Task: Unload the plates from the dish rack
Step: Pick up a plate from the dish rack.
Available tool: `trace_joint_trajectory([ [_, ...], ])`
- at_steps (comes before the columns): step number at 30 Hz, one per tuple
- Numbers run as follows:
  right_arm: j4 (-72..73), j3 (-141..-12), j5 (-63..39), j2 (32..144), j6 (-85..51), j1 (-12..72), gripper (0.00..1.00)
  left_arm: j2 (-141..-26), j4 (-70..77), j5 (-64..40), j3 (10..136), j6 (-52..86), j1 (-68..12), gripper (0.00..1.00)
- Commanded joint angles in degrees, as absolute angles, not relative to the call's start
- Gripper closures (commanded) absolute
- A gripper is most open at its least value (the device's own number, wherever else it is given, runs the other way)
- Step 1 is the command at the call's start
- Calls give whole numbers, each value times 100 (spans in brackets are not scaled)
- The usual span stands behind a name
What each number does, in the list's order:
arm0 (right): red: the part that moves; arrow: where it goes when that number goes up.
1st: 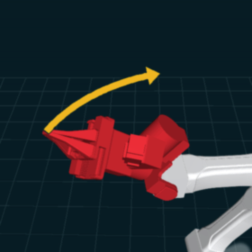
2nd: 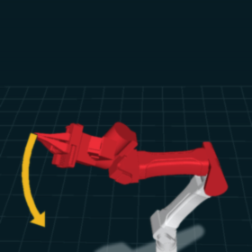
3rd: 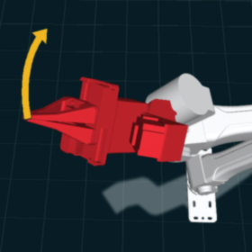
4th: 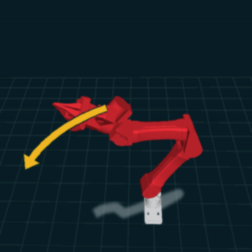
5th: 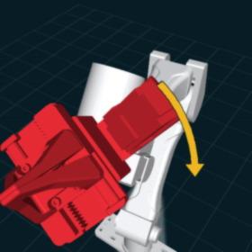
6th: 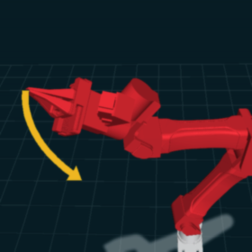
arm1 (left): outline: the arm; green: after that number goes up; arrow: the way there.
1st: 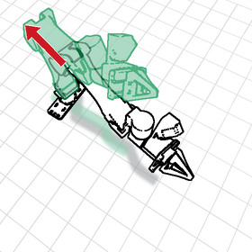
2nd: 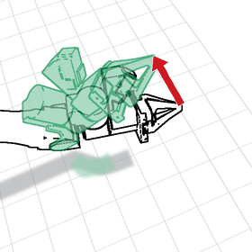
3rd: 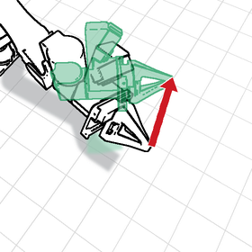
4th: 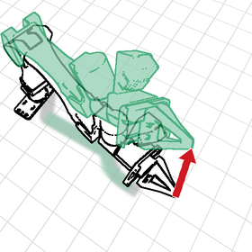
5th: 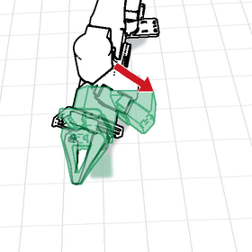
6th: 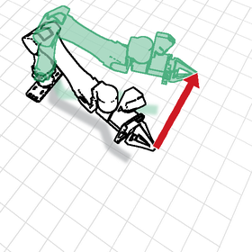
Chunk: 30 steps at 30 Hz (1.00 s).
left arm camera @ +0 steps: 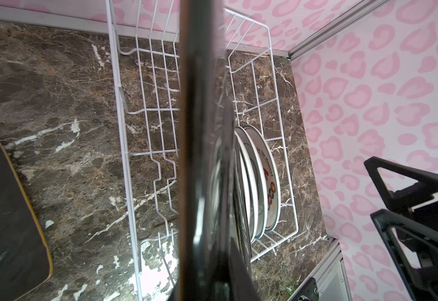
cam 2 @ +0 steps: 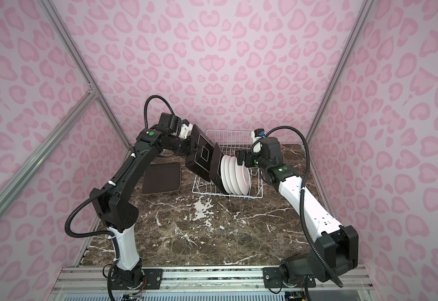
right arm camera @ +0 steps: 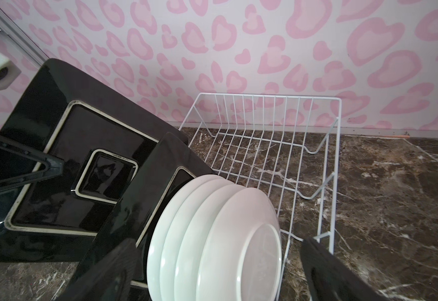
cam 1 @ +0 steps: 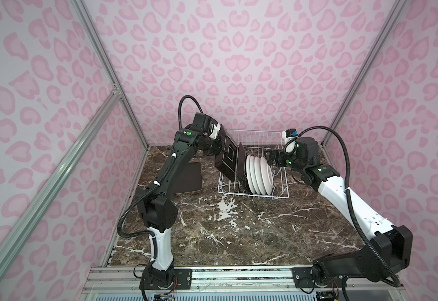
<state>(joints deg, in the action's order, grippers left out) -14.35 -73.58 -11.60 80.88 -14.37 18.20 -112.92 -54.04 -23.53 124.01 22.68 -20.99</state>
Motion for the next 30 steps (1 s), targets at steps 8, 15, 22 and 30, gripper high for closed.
trace_joint_trajectory([
  [8, -1332, -7491, -1239, 8206, -1590, 1811, 1, -10835, -4891, -2167, 12721, 1593, -1941, 96],
  [15, -899, -7268, -2004, 8061, -2446, 1346, 1, -10467, -4708, -1407, 12615, 861, -1952, 96],
  [22, -190, -6867, -2760, 8048, -3417, 752, 1, -10241, -4301, 92, 12311, 391, -2139, 97],
  [30, -48, -6999, -2937, 8112, -3810, 682, 0, -10036, -3870, 616, 11841, -349, -2334, 96],
])
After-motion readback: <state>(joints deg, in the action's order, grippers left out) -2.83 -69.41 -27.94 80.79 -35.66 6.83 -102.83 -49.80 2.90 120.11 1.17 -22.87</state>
